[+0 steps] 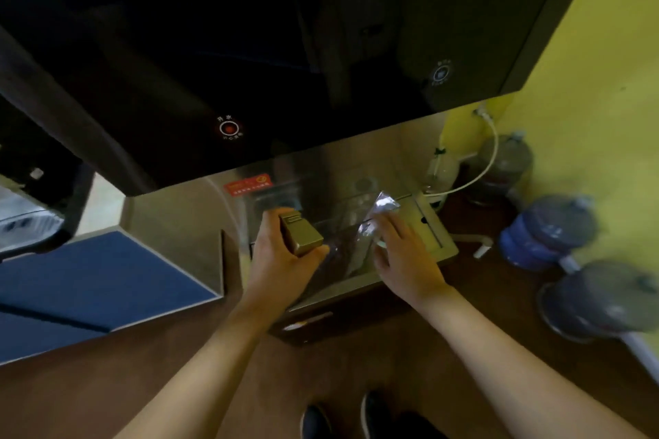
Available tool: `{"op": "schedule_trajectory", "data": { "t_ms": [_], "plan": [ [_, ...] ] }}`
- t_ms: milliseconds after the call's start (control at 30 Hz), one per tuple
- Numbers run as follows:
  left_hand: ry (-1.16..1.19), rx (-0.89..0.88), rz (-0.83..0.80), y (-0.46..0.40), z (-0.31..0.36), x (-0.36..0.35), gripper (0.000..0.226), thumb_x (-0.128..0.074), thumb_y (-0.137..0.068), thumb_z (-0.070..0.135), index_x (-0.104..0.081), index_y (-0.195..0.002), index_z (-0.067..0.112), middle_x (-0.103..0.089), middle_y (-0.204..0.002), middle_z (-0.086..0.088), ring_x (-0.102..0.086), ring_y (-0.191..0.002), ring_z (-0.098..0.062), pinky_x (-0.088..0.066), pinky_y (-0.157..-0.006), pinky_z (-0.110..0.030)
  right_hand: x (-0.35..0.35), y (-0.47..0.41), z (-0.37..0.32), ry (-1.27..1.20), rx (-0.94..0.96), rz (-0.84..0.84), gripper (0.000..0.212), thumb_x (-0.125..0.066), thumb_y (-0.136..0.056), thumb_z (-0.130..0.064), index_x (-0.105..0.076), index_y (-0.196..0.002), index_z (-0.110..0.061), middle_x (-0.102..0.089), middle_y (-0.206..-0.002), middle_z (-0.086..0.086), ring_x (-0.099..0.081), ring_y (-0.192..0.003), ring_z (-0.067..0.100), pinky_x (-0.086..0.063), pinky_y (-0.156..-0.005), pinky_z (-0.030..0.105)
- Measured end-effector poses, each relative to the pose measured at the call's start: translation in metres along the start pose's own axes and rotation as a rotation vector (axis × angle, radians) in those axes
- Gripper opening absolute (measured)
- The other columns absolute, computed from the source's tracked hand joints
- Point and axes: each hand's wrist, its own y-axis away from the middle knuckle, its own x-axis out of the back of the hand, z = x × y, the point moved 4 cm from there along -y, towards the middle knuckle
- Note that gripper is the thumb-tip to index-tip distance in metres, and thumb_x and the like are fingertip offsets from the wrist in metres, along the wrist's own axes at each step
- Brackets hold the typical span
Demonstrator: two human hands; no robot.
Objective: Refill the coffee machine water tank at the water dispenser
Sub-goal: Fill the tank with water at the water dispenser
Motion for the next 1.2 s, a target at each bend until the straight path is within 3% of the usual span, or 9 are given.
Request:
{"op": "schedule_trajectory", "data": {
  "t_ms": [100,233,467,667,1000,1200],
  "plan": [
    [0.044,-0.024,0.021,-0.003,0.014,-0.017,0.065,-0.085,-0.073,0.02,-0.04,-0.117,0.032,-0.051,-0.106,0.015,-0.059,-0.095,-0.006,-0.049,-0.069,-0.012,0.023,-0.004,0.014,0.066,-0.042,-0.022,0.064,-0.063,-0.091,-0.017,-0.036,-0.149,-0.015,-0.037,-0.15,0.002,-0.037,-0.139,0.022,-0.035,-0.112,0.029],
    [0.116,-0.035,0.049,-0.007,0.025,-0.039,0.065,-0.085,-0.073,0.022,-0.041,-0.12,0.031,-0.056,-0.111,0.007,-0.06,-0.101,-0.01,-0.056,-0.081,-0.028,0.048,-0.012,0.031,0.105,-0.032,-0.04,0.064,-0.062,-0.092,-0.02,-0.035,-0.149,-0.012,-0.037,-0.151,0.006,-0.034,-0.142,0.025,-0.037,-0.115,0.042],
    [0.36,0.021,0.128,-0.006,0.036,-0.079,0.063,-0.084,-0.073,0.019,-0.045,-0.12,0.032,-0.062,-0.109,0.006,-0.065,-0.098,-0.006,-0.06,-0.082,-0.036,0.083,-0.026,0.064,0.226,0.124,-0.015,0.065,-0.059,-0.089,-0.016,-0.037,-0.149,-0.01,-0.039,-0.149,0.007,-0.032,-0.143,0.026,-0.032,-0.117,0.046],
    [0.529,-0.014,0.168,-0.007,0.052,-0.09,0.059,-0.083,-0.074,0.01,-0.048,-0.118,0.031,-0.067,-0.111,0.003,-0.066,-0.107,-0.014,-0.058,-0.087,-0.042,0.111,-0.031,0.069,0.277,0.187,-0.034,0.065,-0.055,-0.093,-0.018,-0.031,-0.154,-0.009,-0.032,-0.157,0.008,-0.023,-0.148,0.026,-0.026,-0.12,0.046],
    [0.546,-0.144,0.287,-0.013,0.077,-0.067,0.06,-0.079,-0.076,-0.001,-0.045,-0.123,0.013,-0.066,-0.107,-0.007,-0.068,-0.1,-0.018,-0.058,-0.076,-0.026,0.135,-0.055,0.043,0.303,0.284,0.084,0.069,-0.059,-0.091,-0.018,-0.03,-0.153,-0.008,-0.034,-0.155,0.012,-0.031,-0.143,0.031,-0.032,-0.117,0.047],
    [0.56,-0.156,0.315,-0.014,0.083,-0.057,0.061,-0.078,-0.076,-0.002,-0.044,-0.124,0.012,-0.065,-0.107,-0.003,-0.068,-0.101,-0.016,-0.056,-0.077,-0.022,0.154,-0.056,0.032,0.244,0.338,0.242,0.05,-0.055,-0.089,-0.013,-0.048,-0.138,-0.005,-0.05,-0.137,0.012,-0.048,-0.13,0.027,-0.045,-0.108,0.043]
  ]
}}
